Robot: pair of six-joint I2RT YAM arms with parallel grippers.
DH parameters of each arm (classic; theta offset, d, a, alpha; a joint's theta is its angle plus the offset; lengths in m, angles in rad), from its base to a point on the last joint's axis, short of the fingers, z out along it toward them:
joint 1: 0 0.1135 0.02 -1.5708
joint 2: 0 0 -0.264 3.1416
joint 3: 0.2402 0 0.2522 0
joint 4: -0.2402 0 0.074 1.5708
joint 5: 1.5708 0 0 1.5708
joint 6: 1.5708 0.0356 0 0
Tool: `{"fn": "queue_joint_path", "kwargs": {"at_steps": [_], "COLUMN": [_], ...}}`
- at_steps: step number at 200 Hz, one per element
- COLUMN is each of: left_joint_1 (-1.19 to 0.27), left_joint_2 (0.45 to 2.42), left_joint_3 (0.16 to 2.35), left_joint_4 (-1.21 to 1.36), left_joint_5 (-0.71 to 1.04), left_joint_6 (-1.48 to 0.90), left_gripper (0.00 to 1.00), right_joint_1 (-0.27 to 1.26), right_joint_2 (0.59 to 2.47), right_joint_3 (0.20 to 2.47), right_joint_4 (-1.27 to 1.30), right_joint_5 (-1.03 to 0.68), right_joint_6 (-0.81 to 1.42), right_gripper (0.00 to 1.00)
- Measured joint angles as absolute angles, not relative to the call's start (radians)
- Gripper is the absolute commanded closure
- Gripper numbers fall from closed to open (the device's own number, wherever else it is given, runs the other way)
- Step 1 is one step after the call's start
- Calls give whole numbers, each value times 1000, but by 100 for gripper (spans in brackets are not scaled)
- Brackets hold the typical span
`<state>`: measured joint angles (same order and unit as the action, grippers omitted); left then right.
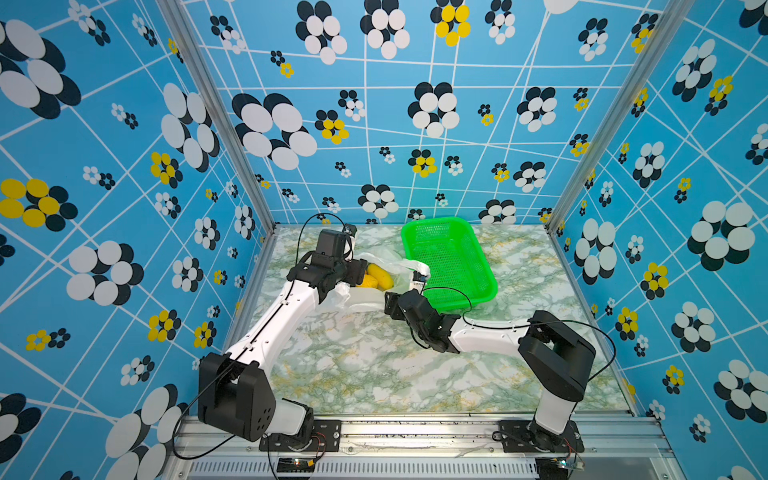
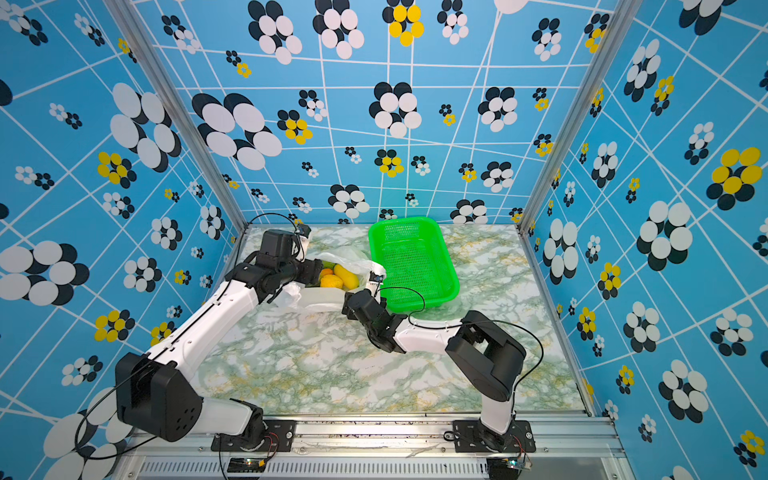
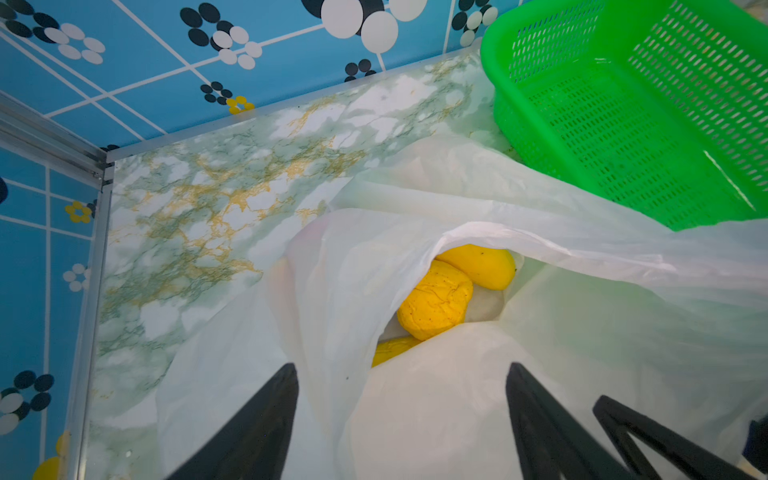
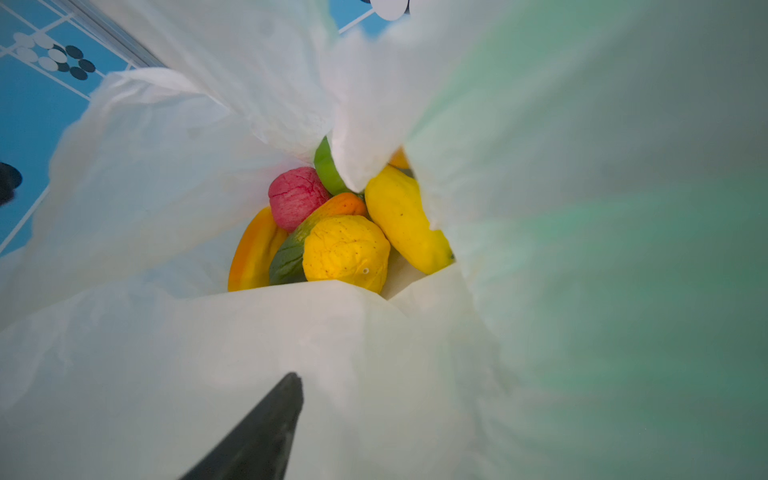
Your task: Untie the knot of the plastic bag and take out the fruit
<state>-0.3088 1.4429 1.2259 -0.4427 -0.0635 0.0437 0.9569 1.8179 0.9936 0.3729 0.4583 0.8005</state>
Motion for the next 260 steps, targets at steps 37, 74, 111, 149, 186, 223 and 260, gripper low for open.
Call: {"fn": "queue_joint_path", "kwargs": {"at_steps": [37,74,111,149,186,223,260], "left_joint_1": [-329,-329,-329,-329,-322,-300,-299], "left_joint_2": [1473,1547,1702,1704,1538,1336,1205], "left_joint_3": [1226,1280,1395,1398,1303,1190,1104], "left_joint_4": [-450,-450,-479,-500,-455,-395,-346], "left_joint_5": [-123,-191,-211,-218,-234,-269,-274], "left_joint_6": [62,76,79,78,53,14,-5], "left_gripper": [15,28,100,100,100,100,100], "right_joint_1": [960,972,982,991,991,991,991], "right_joint_2": [1810,1774,1757,1785,1819,1840,1840], "right_joint_3": [912,876,863,894,928,922,855], "right_joint_4": [406,430,485,488,487,478,481], "right_joint_5": [424,403,368,331,334,347,385], "right_joint_6": [797,766,741,725,705,703,679], "right_gripper": [36,34,27,25,55,69,69]}}
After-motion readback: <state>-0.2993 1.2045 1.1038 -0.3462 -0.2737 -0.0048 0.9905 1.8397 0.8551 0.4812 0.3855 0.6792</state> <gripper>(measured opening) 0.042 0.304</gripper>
